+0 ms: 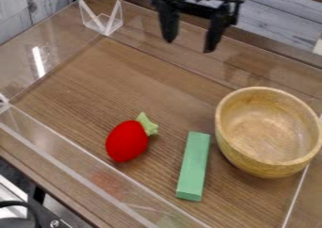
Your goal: Move the red object to the right side of the table
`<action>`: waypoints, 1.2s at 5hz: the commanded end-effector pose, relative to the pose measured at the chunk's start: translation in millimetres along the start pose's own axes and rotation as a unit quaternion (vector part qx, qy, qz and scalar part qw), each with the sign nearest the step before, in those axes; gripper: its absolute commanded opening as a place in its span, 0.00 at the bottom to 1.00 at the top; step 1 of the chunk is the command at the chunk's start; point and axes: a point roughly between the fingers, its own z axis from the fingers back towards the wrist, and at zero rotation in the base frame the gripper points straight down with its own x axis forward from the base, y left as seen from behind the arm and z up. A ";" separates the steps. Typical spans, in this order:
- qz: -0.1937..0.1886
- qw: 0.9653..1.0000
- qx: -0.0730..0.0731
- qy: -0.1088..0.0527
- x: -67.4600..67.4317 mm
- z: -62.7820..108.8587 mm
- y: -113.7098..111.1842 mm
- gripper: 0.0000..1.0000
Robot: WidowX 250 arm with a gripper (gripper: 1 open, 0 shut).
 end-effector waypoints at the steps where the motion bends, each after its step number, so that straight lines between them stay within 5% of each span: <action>1: -0.017 1.000 -0.007 -0.022 1.8 14.4 -15.1 1.00; 4: -0.064 0.998 -0.003 -0.021 -12.0 20.2 -0.6 1.00; 5: -0.098 0.995 -0.001 -0.025 -1.9 28.0 16.8 0.00; 6: -0.124 0.992 0.003 -0.022 6.4 30.2 29.1 1.00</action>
